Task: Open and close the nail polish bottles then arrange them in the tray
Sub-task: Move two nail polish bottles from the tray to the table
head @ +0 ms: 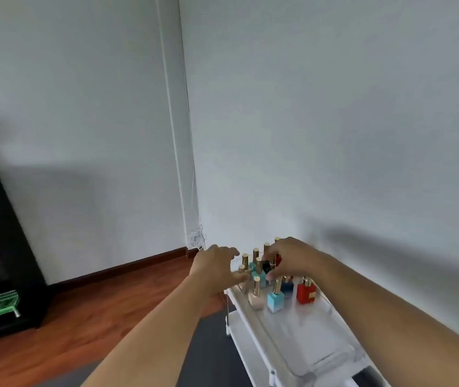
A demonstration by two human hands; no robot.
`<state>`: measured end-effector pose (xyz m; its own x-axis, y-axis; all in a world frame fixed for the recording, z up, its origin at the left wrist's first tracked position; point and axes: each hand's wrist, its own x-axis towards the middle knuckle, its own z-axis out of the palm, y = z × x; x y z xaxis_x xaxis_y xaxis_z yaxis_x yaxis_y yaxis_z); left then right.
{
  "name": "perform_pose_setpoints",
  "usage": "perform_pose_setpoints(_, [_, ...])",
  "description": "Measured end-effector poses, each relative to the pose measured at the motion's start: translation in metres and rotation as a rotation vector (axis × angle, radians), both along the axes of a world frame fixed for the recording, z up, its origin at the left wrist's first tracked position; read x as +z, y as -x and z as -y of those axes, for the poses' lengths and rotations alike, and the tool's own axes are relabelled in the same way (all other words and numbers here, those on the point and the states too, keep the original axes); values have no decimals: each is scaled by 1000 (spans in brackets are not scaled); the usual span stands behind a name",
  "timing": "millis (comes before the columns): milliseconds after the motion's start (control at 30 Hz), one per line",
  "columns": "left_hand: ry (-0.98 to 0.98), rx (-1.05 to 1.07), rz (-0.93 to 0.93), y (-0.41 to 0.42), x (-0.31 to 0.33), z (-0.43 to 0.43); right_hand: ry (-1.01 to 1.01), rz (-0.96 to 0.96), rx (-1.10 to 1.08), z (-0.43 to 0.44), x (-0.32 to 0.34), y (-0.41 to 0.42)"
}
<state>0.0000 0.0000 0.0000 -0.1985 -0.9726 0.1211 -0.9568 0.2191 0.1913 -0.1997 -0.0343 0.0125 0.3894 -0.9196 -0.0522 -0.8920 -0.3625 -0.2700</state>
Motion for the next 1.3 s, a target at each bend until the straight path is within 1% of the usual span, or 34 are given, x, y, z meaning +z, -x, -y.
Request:
perform_pose_setpoints(67, [-58, -8, -58, 7, -10, 1, 4, -68, 21, -2, -5, -1])
perform_pose_setpoints(167, [-149, -26, -84, 16, -29, 2, 43, -179, 85, -2, -19, -2])
perform_pose_setpoints(267, [-192, 5, -78, 23, -37, 8, 79, -316, 138, 0, -29, -3])
perform_pose_setpoints(333, [-226, 26, -32, 32, -40, 11, 109, -387, 172, 1, -35, -3])
perform_pose_setpoints(400, [-244, 61, 24, 39, -43, 14, 144, -371, 189, 3, -40, -2])
perform_pose_setpoints(500, [-245, 133, 39, 46, -47, 18, 158, -389, 210, 2, -42, 0])
perform_pose_setpoints(633, [-257, 178, 6, 49, -51, 21, 164, -426, 211, 2, -42, -1])
perform_pose_setpoints(767, [-220, 207, -84, 46, -50, 18, 151, -475, 194, 0, -38, -7])
perform_pose_setpoints(833, [-184, 216, -153, 41, -47, 16, 163, -455, 182, 0, -30, -7])
perform_pose_setpoints(933, [-125, 192, -308, 29, -37, 15, 169, -393, 156, 4, -8, -3])
perform_pose_setpoints(1067, [13, 178, -455, -2, -11, 10, 217, -247, 154, 12, 20, -17])
perform_pose_setpoints(1167, [111, 253, -504, -47, 3, -2, 239, -164, 211, 12, 27, -58])
perform_pose_setpoints(1233, [131, 319, -543, -83, 3, -16, 241, -106, 268, 9, 20, -93])
perform_pose_setpoints(1300, [122, 397, -541, -122, -4, -37, 214, -36, 336, 3, 7, -133])
